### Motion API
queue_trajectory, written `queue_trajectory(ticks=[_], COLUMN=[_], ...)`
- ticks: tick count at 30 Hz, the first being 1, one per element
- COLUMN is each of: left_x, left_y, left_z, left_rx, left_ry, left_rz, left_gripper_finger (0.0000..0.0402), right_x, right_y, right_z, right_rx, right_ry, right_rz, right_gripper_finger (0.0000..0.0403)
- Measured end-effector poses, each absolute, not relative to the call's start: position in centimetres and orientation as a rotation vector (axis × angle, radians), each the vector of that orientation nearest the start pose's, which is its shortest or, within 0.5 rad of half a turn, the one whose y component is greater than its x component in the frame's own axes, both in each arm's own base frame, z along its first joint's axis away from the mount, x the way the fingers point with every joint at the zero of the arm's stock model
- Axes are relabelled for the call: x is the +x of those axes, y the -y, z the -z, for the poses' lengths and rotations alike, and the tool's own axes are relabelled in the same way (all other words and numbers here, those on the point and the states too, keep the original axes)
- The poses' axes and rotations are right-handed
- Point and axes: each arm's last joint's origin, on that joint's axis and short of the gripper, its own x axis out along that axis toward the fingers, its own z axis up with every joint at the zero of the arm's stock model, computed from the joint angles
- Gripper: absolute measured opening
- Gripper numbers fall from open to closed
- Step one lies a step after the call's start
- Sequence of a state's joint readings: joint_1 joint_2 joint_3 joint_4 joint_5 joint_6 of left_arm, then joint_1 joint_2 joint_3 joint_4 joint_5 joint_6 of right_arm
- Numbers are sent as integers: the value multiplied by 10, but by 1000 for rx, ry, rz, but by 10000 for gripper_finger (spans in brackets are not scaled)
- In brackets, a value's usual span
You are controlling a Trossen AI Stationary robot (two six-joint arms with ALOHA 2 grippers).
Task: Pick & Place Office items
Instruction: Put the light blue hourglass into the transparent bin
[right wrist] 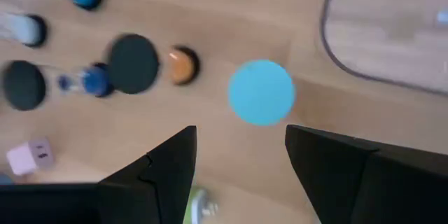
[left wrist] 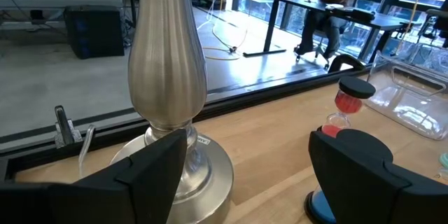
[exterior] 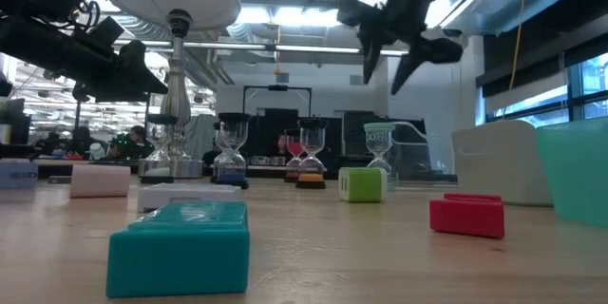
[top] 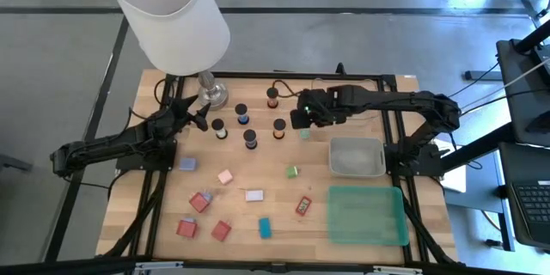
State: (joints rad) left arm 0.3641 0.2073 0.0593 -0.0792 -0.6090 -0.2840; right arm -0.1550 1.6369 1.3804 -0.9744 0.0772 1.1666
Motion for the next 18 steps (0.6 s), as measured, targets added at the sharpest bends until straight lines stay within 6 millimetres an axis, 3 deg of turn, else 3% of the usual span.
queue_trajectory(ticks=[4, 10, 18], left_x=[89, 89, 89], left_y=[-52, -52, -52], left_z=[-160, -160, -160], left_rx=[-231, -231, -231], left_ry=[-96, -95, -95], left_rz=[-995, -995, -994], left_gripper_finger=[297, 297, 297], right_x=[316, 319, 318], right_y=[56, 57, 57], right_z=[-267, -267, -267], right_rx=[1130, 1176, 1166], right_ry=[-1065, -1029, -1014], right_rz=[832, 856, 901], right_gripper_finger=[222, 232, 340])
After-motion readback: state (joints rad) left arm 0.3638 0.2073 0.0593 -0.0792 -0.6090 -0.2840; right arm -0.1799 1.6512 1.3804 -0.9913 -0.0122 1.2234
